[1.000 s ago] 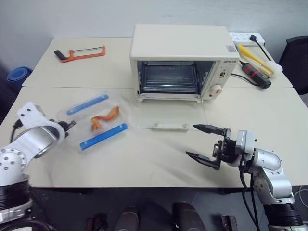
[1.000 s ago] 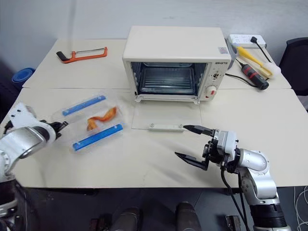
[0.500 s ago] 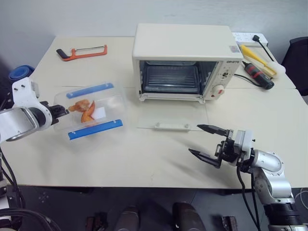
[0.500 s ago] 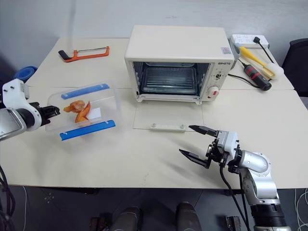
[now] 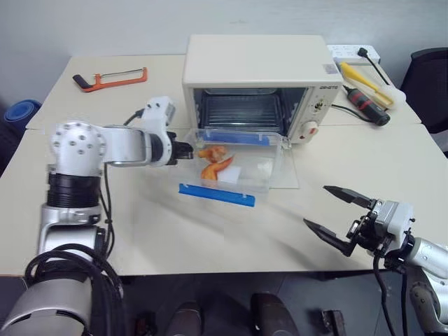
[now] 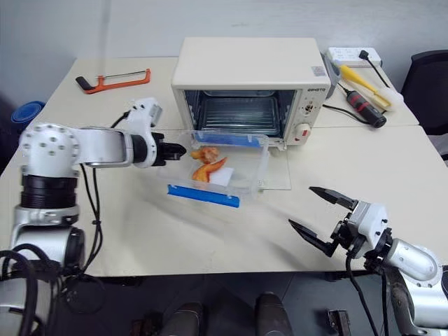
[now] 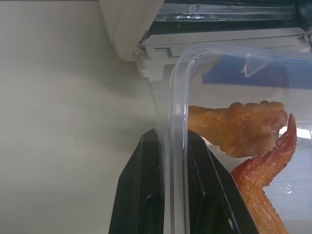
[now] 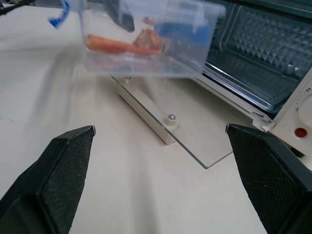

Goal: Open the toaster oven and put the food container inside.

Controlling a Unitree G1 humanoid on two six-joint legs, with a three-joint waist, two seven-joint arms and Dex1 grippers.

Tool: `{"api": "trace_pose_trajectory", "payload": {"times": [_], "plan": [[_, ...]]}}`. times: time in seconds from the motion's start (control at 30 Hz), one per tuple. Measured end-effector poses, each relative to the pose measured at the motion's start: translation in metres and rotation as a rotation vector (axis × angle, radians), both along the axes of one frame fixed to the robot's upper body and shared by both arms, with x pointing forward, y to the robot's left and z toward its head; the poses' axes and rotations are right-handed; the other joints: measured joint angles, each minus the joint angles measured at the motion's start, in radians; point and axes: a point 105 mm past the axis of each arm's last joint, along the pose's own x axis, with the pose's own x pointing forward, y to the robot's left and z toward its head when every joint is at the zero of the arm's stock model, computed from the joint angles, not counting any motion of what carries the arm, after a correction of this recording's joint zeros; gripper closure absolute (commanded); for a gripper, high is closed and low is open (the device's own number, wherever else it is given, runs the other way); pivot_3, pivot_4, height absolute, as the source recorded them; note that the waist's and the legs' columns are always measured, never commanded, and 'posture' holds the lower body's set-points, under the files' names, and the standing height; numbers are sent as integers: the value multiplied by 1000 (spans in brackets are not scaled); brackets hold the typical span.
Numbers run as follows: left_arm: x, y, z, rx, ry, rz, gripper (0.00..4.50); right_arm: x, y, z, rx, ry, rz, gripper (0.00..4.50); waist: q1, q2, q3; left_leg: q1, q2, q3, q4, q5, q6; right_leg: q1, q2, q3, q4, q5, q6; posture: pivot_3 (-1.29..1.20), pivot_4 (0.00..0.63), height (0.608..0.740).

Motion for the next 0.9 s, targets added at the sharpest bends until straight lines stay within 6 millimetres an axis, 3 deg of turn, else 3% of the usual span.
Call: {"api": "trace_pose_trajectory", "payload": {"times": [0.27, 0.33, 0.37, 0.6, 0.77, 0.9], "plan": [[13, -18, 2, 21, -42, 54, 4340, -3, 15, 14, 44, -27, -39, 0, 16, 0, 0, 0, -2, -1, 2, 0, 0, 1, -1, 0, 0, 0, 0, 0, 150, 740], [14, -22, 2, 7, -43, 61, 3626, -2, 15, 14, 52, -24, -51, 0, 26, 0, 0, -1, -2, -1, 3, 0, 0, 1, -1, 0, 0, 0, 0, 0, 150, 740], [14, -23, 2, 2, -42, 61, 3491, -2, 15, 15, 53, -25, -52, 0, 28, 0, 0, -1, -2, -1, 4, 0, 0, 1, -1, 0, 0, 0, 0, 0, 150, 740], [14, -34, 9, -127, -57, 58, 1448, 2, 17, 14, 72, -9, -70, 0, 29, 0, 0, -1, -2, -1, 5, 0, 1, 1, -1, 0, 0, 1, 1, 0, 150, 740], [18, -26, 18, -228, -82, 96, 24, 2, 17, 14, 74, -4, -74, 0, 29, 0, 0, -1, -2, -1, 5, 0, 1, 1, -1, 0, 0, 1, 1, 0, 150, 740], [7, -21, 32, -294, -117, -25, 24, 1, 20, 13, 57, 21, -44, 0, 27, 0, 0, -1, -2, -1, 5, 0, 1, 1, -1, 0, 0, 1, 1, 0, 150, 740]]}}
